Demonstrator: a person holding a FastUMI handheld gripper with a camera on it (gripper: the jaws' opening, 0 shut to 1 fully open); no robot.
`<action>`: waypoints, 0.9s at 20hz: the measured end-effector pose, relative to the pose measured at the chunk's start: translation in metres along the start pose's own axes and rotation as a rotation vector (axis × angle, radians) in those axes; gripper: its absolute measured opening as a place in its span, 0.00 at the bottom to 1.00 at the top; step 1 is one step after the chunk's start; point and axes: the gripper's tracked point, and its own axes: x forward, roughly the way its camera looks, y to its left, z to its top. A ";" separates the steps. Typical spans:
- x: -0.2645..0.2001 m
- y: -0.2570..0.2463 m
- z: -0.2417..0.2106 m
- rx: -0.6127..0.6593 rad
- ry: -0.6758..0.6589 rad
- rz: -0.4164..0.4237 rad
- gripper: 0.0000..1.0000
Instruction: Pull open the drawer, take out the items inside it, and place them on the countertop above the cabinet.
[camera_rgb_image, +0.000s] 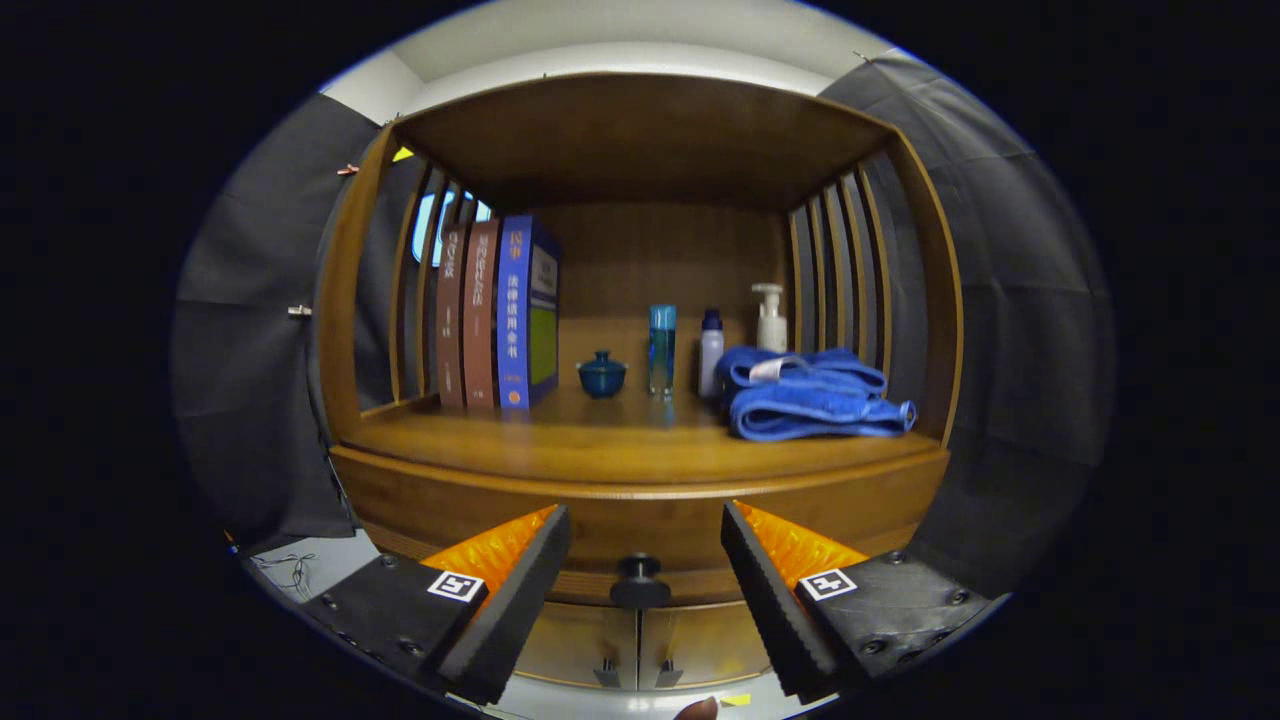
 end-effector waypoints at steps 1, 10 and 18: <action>0.003 -0.001 -0.011 -0.004 0.019 0.001 0.99; 0.028 0.005 -0.062 0.000 0.124 0.027 0.58; 0.011 0.004 -0.061 0.017 0.125 0.028 0.28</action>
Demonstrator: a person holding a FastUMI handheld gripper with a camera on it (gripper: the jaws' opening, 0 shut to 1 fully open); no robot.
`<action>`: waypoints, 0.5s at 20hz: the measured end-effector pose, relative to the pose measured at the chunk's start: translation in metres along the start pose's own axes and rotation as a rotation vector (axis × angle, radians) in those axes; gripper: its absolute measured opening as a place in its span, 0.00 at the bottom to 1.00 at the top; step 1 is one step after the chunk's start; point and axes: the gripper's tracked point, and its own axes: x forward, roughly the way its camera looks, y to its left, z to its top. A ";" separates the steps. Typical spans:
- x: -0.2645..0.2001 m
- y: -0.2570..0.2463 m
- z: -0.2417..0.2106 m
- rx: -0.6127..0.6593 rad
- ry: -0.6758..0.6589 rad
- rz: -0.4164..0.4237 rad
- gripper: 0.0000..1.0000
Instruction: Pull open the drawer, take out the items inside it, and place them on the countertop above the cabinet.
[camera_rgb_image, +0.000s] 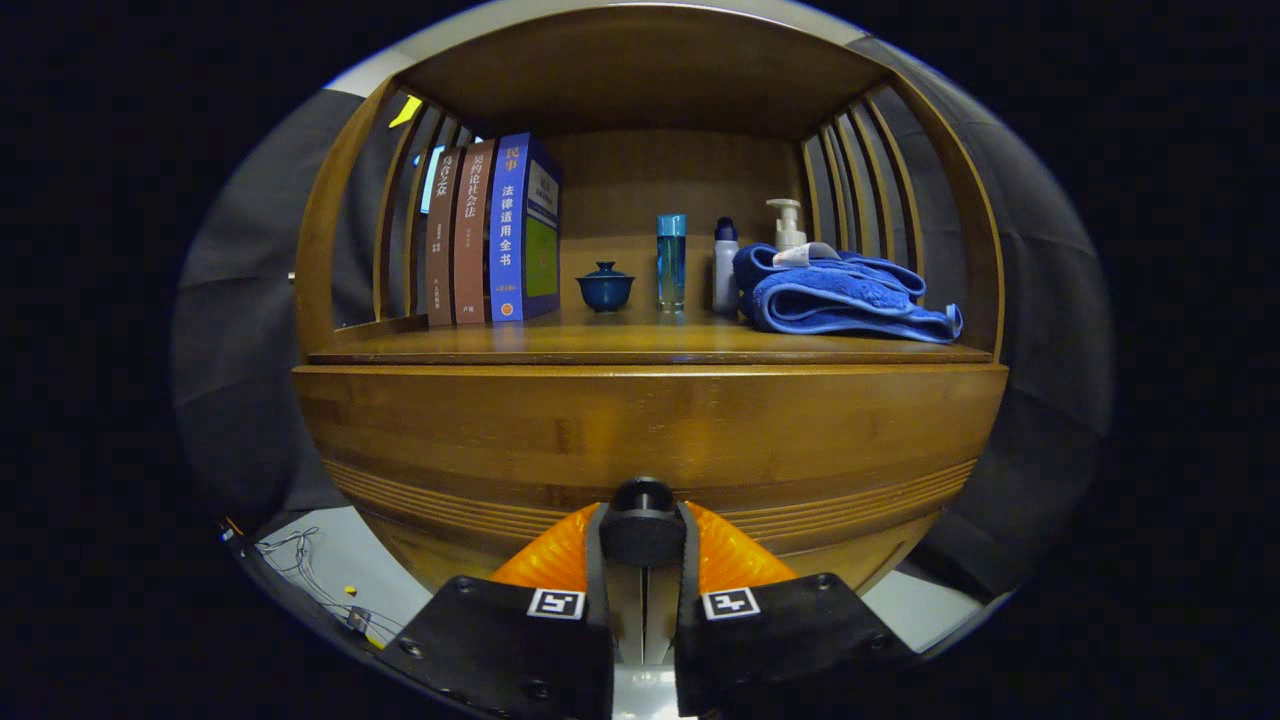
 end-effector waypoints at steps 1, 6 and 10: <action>-0.007 0.000 -0.001 0.006 -0.001 0.001 0.28; -0.052 0.000 -0.011 0.010 -0.001 0.013 0.28; -0.086 -0.001 -0.018 0.003 -0.014 -0.001 0.28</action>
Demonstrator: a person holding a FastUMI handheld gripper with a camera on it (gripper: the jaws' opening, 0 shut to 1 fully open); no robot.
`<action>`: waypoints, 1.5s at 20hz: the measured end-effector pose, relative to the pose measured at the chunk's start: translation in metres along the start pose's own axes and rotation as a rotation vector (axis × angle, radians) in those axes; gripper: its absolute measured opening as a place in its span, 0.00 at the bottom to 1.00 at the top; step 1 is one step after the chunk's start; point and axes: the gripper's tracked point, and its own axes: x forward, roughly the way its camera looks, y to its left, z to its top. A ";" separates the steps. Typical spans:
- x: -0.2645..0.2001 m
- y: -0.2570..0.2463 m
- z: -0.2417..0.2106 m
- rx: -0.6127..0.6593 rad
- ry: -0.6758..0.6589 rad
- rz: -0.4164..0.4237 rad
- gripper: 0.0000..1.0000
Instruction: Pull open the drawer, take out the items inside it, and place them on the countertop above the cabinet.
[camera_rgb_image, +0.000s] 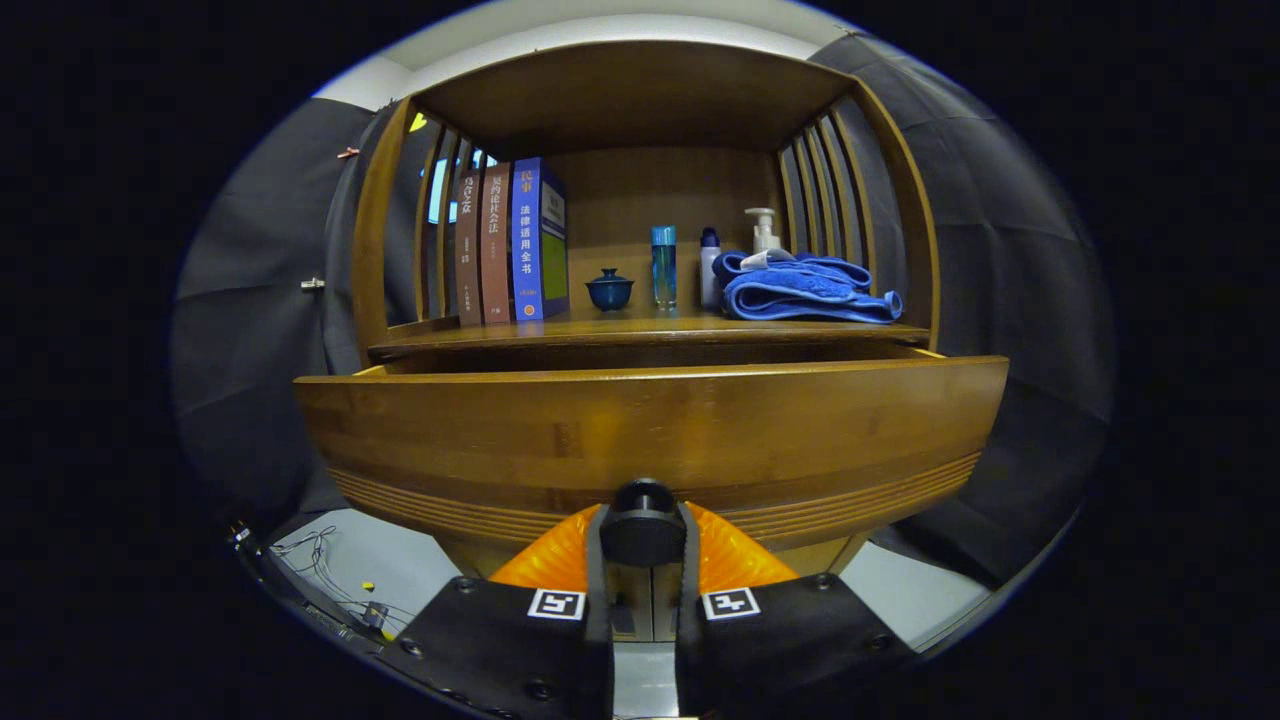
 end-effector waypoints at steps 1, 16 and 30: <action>-0.007 0.000 -0.001 0.003 -0.002 0.001 0.28; -0.075 -0.003 -0.023 -0.026 0.026 0.014 0.28; -0.113 0.001 0.043 -0.066 -0.064 0.072 0.98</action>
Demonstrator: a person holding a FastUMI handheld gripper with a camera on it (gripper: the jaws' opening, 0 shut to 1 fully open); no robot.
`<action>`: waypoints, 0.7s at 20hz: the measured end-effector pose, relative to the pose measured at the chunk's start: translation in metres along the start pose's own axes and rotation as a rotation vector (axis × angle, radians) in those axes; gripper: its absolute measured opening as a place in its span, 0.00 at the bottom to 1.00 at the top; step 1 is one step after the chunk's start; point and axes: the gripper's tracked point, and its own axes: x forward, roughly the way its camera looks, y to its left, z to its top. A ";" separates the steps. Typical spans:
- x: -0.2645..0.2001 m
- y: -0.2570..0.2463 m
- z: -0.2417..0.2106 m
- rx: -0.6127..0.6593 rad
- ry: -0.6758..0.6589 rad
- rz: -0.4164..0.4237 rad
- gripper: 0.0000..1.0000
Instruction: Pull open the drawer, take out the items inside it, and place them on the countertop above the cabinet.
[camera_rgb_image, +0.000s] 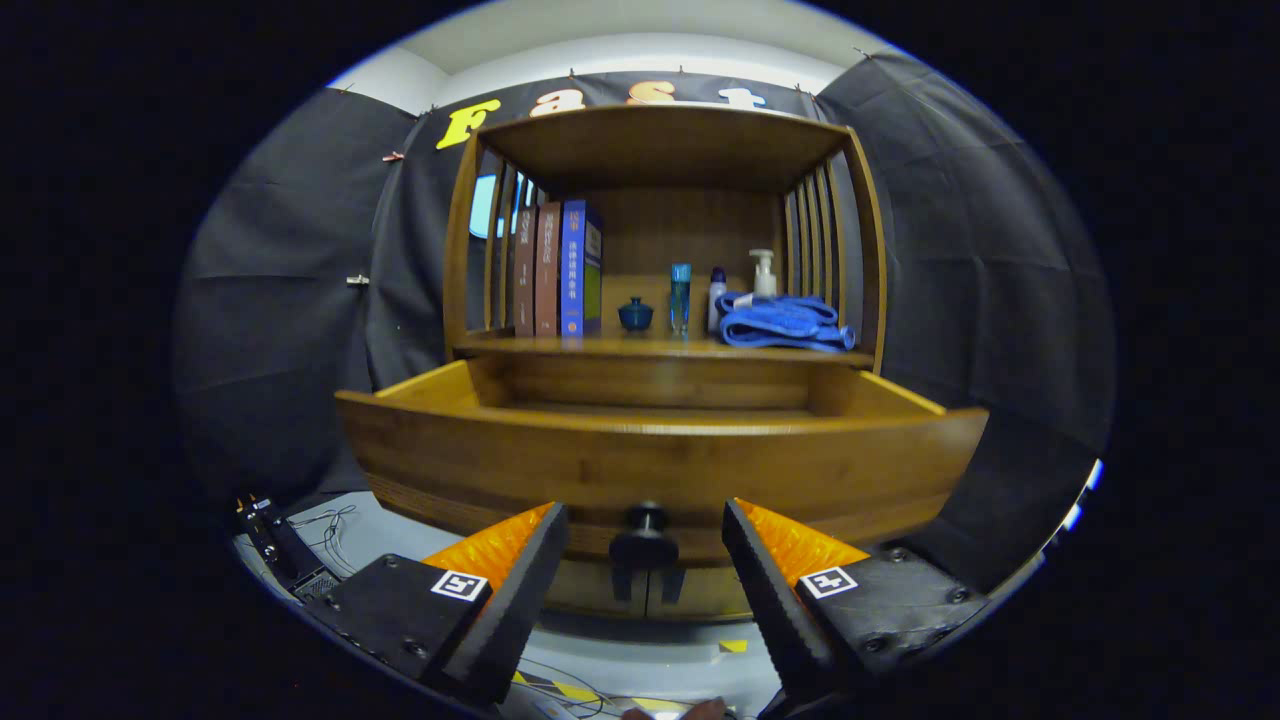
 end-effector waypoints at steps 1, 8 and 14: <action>-0.002 0.002 0.017 0.000 -0.015 0.016 0.98; 0.020 -0.010 0.102 0.123 0.043 0.006 0.98; 0.081 -0.008 0.092 0.153 0.355 0.043 0.99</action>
